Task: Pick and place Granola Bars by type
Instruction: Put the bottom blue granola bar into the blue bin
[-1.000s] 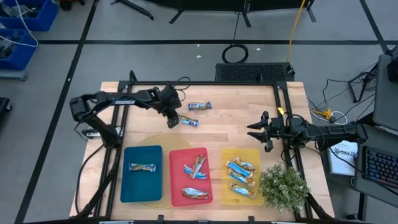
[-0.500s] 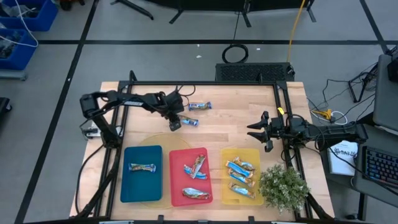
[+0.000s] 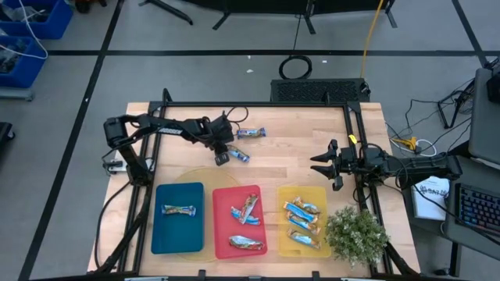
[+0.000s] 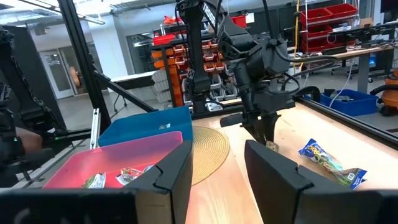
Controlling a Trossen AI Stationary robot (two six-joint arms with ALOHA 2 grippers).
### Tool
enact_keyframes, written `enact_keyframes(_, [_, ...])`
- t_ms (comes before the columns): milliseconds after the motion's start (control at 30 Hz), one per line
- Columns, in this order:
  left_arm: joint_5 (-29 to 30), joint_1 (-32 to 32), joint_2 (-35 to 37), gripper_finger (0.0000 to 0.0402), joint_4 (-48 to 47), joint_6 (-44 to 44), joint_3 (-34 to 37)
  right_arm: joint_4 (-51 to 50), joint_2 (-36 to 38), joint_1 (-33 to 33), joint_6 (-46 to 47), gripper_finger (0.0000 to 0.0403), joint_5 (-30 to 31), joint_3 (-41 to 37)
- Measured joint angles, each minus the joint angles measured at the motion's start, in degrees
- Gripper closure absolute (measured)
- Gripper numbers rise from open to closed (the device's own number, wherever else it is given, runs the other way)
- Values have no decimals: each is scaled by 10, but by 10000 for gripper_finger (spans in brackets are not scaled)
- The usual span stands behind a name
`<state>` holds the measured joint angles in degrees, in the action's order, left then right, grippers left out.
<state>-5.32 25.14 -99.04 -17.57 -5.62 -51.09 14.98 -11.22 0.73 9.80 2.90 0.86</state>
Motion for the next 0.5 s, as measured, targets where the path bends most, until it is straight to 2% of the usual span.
enact_keyframes(67, [0,-4,0,372,1,-5,0,0,0,0,0,266,0,0])
enact_keyframes(100, [-1,-6,0,383,2,-5,0,0,0,0,0,266,0,0])
enact_keyframes(300, [26,-34,8,392,16,-13,0,0,0,0,0,266,0,0])
enact_keyframes(500, [55,-59,67,392,23,-14,0,0,0,0,0,266,0,0])
